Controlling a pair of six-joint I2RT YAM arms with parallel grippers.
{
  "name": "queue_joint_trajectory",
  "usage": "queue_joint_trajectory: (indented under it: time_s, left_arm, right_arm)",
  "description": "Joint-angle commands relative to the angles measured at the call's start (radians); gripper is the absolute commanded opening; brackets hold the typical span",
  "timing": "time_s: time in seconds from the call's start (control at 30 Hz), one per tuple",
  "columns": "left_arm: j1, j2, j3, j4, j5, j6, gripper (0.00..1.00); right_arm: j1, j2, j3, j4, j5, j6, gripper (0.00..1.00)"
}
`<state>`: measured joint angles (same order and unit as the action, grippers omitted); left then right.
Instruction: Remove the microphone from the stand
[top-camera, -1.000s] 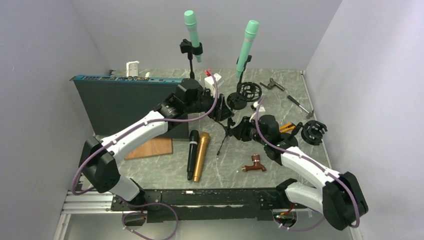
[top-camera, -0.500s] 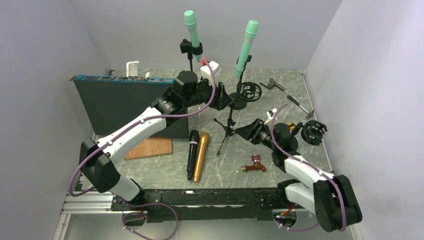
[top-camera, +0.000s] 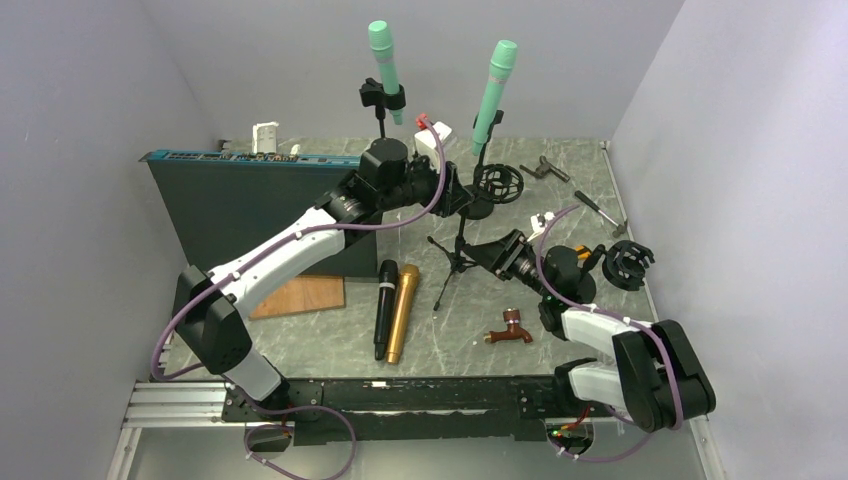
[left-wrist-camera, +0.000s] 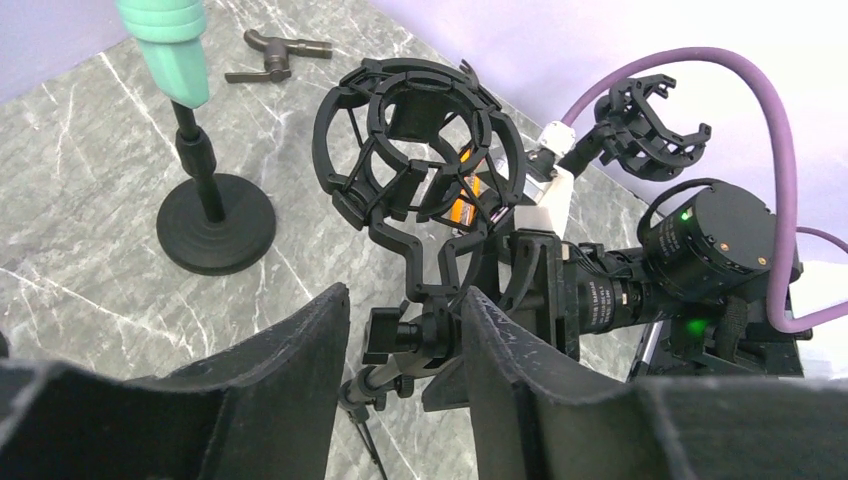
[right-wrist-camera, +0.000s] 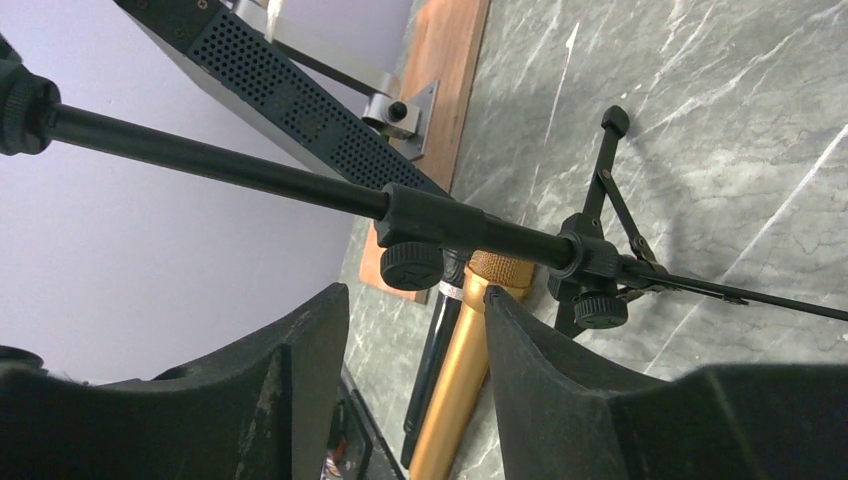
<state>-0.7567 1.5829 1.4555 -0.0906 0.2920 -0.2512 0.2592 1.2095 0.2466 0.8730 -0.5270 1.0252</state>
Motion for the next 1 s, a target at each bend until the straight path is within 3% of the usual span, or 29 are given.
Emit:
queue_joint_trajectory:
  time_s: [0.0, 0.27, 0.43, 0.5, 0.7, 0.83, 0.97]
  left_arm:
    - [-0.008, 0.011, 0.022, -0.024, 0.023, 0.031, 0.48]
    - [-0.015, 0.010, 0.011, -0.041, 0.003, 0.055, 0.43]
    - [-0.017, 0.011, 0.005, -0.044, 0.005, 0.055, 0.43]
    - [-0.017, 0.010, 0.003, -0.047, 0.004, 0.055, 0.43]
    - [-0.019, 0.012, 0.007, -0.059, 0.006, 0.063, 0.36]
    - [-0.021, 0.020, 0.015, -0.070, 0.012, 0.063, 0.30]
    - [-0.024, 0.024, 0.020, -0.075, 0.016, 0.061, 0.23]
  right_arm:
    - [0.009, 0.011, 0.042, 0.053, -0.001, -0.014, 0.54]
    - [0.025, 0.028, 0.071, 0.024, 0.015, -0.060, 0.44]
    - [0.043, 0.040, 0.086, 0.017, 0.024, -0.079, 0.45]
    - [0.045, 0.045, 0.085, 0.018, 0.029, -0.084, 0.40]
    - [0.083, 0.008, 0.095, -0.084, 0.089, -0.174, 0.10]
    - [0.132, -0.038, 0.113, -0.198, 0.180, -0.288, 0.00]
    - [0.186, -0.045, 0.144, -0.289, 0.268, -0.390, 0.00]
